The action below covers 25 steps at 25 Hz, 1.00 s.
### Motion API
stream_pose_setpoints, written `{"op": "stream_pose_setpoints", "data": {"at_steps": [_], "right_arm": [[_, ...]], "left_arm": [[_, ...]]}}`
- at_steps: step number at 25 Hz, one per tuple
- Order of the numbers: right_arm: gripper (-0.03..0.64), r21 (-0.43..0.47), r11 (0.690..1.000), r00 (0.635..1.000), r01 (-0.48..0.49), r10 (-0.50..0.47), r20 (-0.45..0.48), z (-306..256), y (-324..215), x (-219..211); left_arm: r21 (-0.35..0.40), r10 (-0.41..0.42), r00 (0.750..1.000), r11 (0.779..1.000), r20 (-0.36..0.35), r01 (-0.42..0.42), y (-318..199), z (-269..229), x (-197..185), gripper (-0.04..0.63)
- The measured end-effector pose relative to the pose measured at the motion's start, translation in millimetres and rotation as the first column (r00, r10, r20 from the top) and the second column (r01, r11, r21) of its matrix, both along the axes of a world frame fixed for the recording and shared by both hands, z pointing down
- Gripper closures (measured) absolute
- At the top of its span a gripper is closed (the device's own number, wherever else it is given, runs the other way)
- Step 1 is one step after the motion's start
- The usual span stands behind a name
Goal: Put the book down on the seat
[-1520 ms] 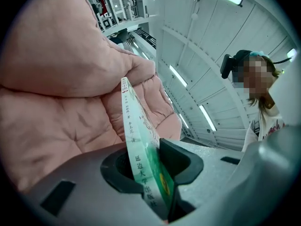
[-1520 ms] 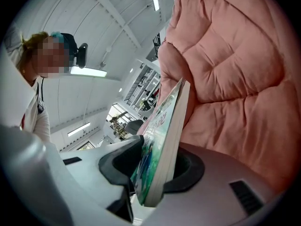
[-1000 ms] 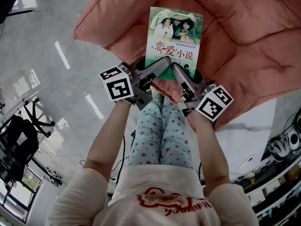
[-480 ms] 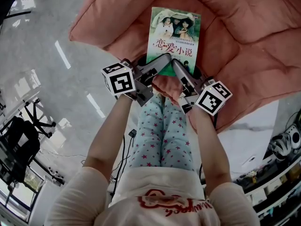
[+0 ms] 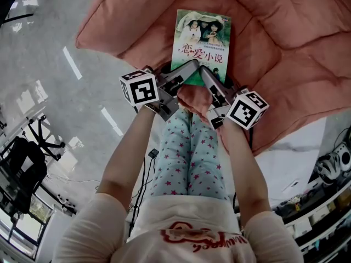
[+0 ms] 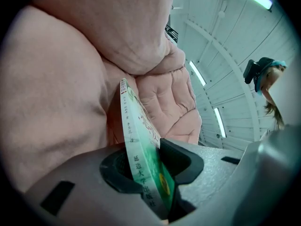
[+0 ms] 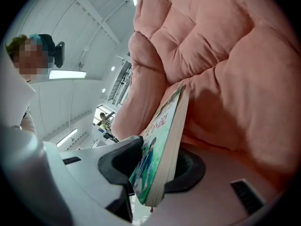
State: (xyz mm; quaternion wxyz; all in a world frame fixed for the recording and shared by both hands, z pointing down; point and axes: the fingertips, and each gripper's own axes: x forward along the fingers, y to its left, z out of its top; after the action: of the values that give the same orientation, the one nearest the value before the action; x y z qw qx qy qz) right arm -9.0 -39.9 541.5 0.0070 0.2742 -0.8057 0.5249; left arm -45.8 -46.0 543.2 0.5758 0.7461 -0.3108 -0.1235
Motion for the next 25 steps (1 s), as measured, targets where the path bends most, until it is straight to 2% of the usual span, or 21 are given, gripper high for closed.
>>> {"op": "stream_pose_setpoints", "data": {"at_steps": [5,9,11,15,22,25], "right_arm": [[0.478,-0.016,1.0,1.0,-0.009,0.009,-0.009,5,1,0],[0.472,-0.032,0.999,1.0,-0.009,0.009,-0.02,15,2,0],[0.461,-0.031,0.999,0.999,-0.015,0.013,-0.038,17,2,0],[0.449,-0.033,0.999,0.995,-0.023,0.02,-0.096,21,2,0],[0.403,-0.041,0.999,0.986,-0.034,0.026,-0.165,22,1,7],[0.366,-0.04,0.998,0.97,-0.039,0.028,-0.242,27,1,11]], "left_arm": [[-0.019,-0.003,1.0,1.0,0.002,0.003,1,5,0,0.491],[0.01,-0.015,1.0,1.0,0.021,0.015,2,13,0,0.485],[0.021,-0.021,0.998,1.0,0.052,0.02,3,14,0,0.482],[0.006,-0.026,0.985,1.0,0.169,0.025,4,17,-2,0.476],[0.038,-0.072,0.938,0.997,0.34,0.063,3,13,-5,0.448],[0.056,-0.093,0.889,0.996,0.449,0.076,4,16,-9,0.418]]}}
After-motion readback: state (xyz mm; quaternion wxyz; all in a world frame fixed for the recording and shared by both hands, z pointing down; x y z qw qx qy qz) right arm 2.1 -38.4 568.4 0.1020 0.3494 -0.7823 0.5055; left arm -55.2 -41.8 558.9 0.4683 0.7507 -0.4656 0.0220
